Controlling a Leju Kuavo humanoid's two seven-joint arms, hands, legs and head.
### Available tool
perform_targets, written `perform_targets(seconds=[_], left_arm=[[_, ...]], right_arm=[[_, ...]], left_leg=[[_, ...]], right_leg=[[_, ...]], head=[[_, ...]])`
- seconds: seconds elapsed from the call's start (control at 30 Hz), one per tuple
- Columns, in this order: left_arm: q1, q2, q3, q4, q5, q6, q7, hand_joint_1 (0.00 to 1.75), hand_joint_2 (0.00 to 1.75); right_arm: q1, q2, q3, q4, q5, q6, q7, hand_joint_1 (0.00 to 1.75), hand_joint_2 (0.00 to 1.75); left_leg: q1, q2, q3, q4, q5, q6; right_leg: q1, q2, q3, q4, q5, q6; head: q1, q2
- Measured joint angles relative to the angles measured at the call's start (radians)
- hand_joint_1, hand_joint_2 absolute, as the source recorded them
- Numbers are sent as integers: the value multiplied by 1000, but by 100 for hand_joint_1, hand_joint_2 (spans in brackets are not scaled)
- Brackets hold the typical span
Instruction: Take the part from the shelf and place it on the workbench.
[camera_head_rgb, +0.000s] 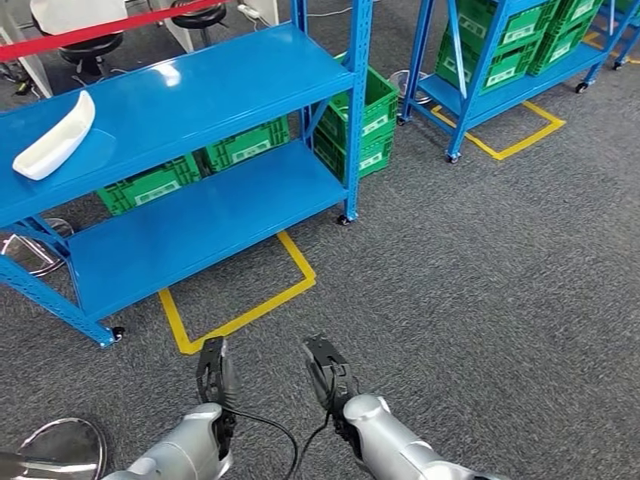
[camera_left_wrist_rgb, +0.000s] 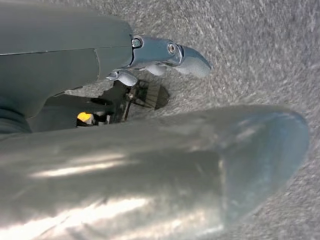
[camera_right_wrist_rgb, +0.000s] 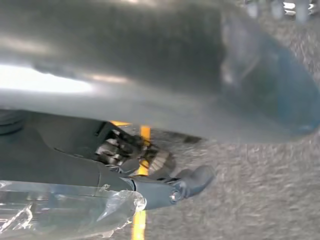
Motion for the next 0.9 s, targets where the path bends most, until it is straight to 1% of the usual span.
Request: perform_targets(seconds=[0.03, 0.07, 0.1, 0.13, 0.17, 0.2, 0.23, 0.27, 0.3, 0.33, 0.37, 0.4, 0.43, 0.47, 0.5, 0.53, 0.57, 0.6, 0.63, 0.67, 0.7, 0.73, 0.77, 0.8, 0.83, 0.87, 0.9], left_arm=[[0, 0, -5, 0, -5, 0, 3, 0, 0], [-2, 0, -10, 0, -12, 0, 6, 0, 0], [-6, -1, -16, 0, -19, 1, 12, 0, 0], [-9, -2, -22, 0, -28, 2, 19, 0, 0], [-12, -2, -29, 0, -36, 3, 28, 0, 0], [-13, -2, -36, 1, -43, 4, 36, 0, 0], [-12, -1, -42, 1, -47, 4, 43, 0, 0], [-12, -1, -46, 2, -49, 6, 47, 0, 0], [-11, 0, -50, 2, -51, 7, 49, 0, 0], [-12, 0, -54, 2, -52, 9, 50, 0, 0], [-14, 0, -57, 2, -53, 10, 51, 0, 0], [-16, -1, -60, 2, -54, 11, 51, 0, 0], [-19, -2, -62, 3, -54, 14, 50, 0, 0], [-21, -3, -63, 3, -52, 19, 49, 0, 0], [-22, -4, -63, 3, -49, 26, 47, 0, 0], [-22, -4, -63, 3, -43, 32, 43, 0, 0], [-22, -3, -62, 3, -38, 36, 39, 0, 0], [-23, -3, -61, 3, -34, 39, 34, 0, 0], [-23, -3, -61, 3, -32, 42, 27, 0, 0], [-22, -3, -60, 3, -30, 46, 17, 0, 0], [-19, -3, -60, 3, -24, 54, 1, 0, 0], [-13, -3, -57, 3, -8, 66, -27, 0, 0], [-5, -2, -51, 3, 18, 77, -69, 0, 0], [6, 1, -40, 3, 49, 88, -118, 0, 0], [18, 6, -26, 3, 81, 95, -170, 0, 0], [32, 11, -12, 3, 107, 100, -219, 0, 0], [46, 17, 0, 3, 126, 104, -261, 0, 0]], right_arm=[[-2, 2, 5, 3, -4, -5, 0, 0, 0], [-5, 3, 9, 5, -7, -10, -2, 0, 0], [-7, 4, 12, 8, -10, -15, -2, 0, 0], [-9, 4, 14, 11, -13, -20, -3, 0, 0], [-8, 3, 14, 14, -14, -24, -2, 0, 0], [-6, 2, 14, 18, -16, -27, -2, 0, 0], [-4, 2, 14, 22, -17, -30, -1, 0, 0], [-3, 2, 14, 25, -18, -30, 0, 0, 0], [-3, 2, 14, 28, -18, -31, 1, 0, 0], [-3, 2, 14, 30, -19, -30, 2, 0, 0], [-4, 2, 14, 32, -19, -29, 1, 0, 0], [-6, 2, 14, 33, -20, -29, 0, 0, 0], [-7, 2, 14, 34, -20, -29, -1, 0, 0], [-8, 2, 14, 35, -22, -31, -4, 0, 0], [-10, 2, 14, 35, -25, -34, -7, 0, 0], [-11, 2, 14, 35, -28, -37, -11, 0, 0], [-14, 2, 14, 35, -32, -41, -15, 0, 0], [-16, 2, 14, 35, -36, -45, -21, 0, 0], [-16, 2, 13, 36, -40, -50, -27, 0, 0], [-13, 0, 12, 37, -43, -57, -38, 0, 0], [-4, -3, 12, 38, -42, -63, -56, 0, 0], [19, -15, 12, 38, -34, -69, -95, 0, 0], [54, -32, 13, 38, -19, -73, -166, 0, 0], [99, -57, 14, 38, -3, -76, -256, 0, 0], [152, -85, 15, 40, 11, -79, -365, 0, 0], [203, -111, 15, 44, 19, -83, -465, 0, 0], [249, -136, 15, 50, 20, -87, -537, 0, 0]], left_leg=[[0, 9, -3, 0, -1, -6], [-3, 30, -10, 12, -9, -11], [-5, 60, -26, 44, -26, -15], [-7, 92, -52, 95, -50, -18], [-7, 109, -86, 160, -75, -20], [-6, 117, -120, 221, -93, -22], [-5, 119, -142, 259, -94, -23], [-5, 121, -148, 264, -77, -23], [-5, 126, -133, 229, -44, -21], [-7, 139, -103, 168, -2, -18], [-13, 163, -70, 105, 25, -14], [-20, 186, -39, 46, 34, -6], [-25, 203, -18, 11, 28, 1], [-29, 209, -7, -5, 11, 9], [-27, 199, 1, -15, 0, 18], [-23, 187, 9, -16, -7, 24], [-20, 175, 20, -18, -15, 30], [-16, 164, 30, -19, -22, 36], [-13, 155, 42, -20, -31, 40], [-11, 147, 53, -20, -42, 43], [-9, 137, 67, -20, -54, 45], [-7, 127, 85, -20, -70, 45], [-5, 117, 109, -21, -88, 44], [-3, 106, 136, -21, -109, 42], [-1, 96, 167, -21, -132, 40], [-1, 88, 195, -22, -157, 36], [-2, 81, 222, -19, -182, 32]], right_leg=[[1, -10, 2, -4, 1, -7], [0, -21, 5, -9, 1, -15], [0, -34, 9, -14, -1, -22], [2, -47, 13, -17, -5, -28], [4, -62, 16, -17, -10, -33], [6, -77, 21, -18, -17, -36], [7, -91, 27, -18, -24, -38], [7, -106, 35, -18, -30, -37], [8, -120, 46, -18, -37, -35], [8, -134, 59, -18, -45, -32], [9, -147, 70, -19, -55, -27], [12, -158, 79, -21, -65, -21], [16, -169, 88, -26, -73, -15], [20, -178, 99, -29, -77, -8], [22, -185, 112, -30, -80, -1], [21, -186, 118, -24, -78, 5], [19, -173, 111, 3, -72, 11], [16, -154, 86, 48, -68, 16], [13, -132, 46, 109, -69, 19], [11, -111, -2, 175, -83, 22], [11, -101, -49, 226, -112, 26], [10, -97, -88, 253, -150, 28], [10, -95, -115, 254, -184, 30], [10, -95, -129, 228, -200, 31], [9, -95, -135, 182, -180, 32], [7, -97, -136, 120, -105, 33], [6, -100, -137, 65, -16, 30]], head=[[-1, 0], [-5, 0], [-10, 0], [-15, 0], [-19, 0], [-19, 0], [-19, 0], [-19, 0], [-19, 0], [-19, 0], [-19, 0], [-21, 0], [-21, 0], [-21, 0], [-21, 0], [-19, 0], [-19, 0], [-18, 0], [-17, 0], [-15, 0], [-13, 0], [-11, 0], [-9, 0], [-8, 0], [-6, 0], [-1, 0], [6, 0]])
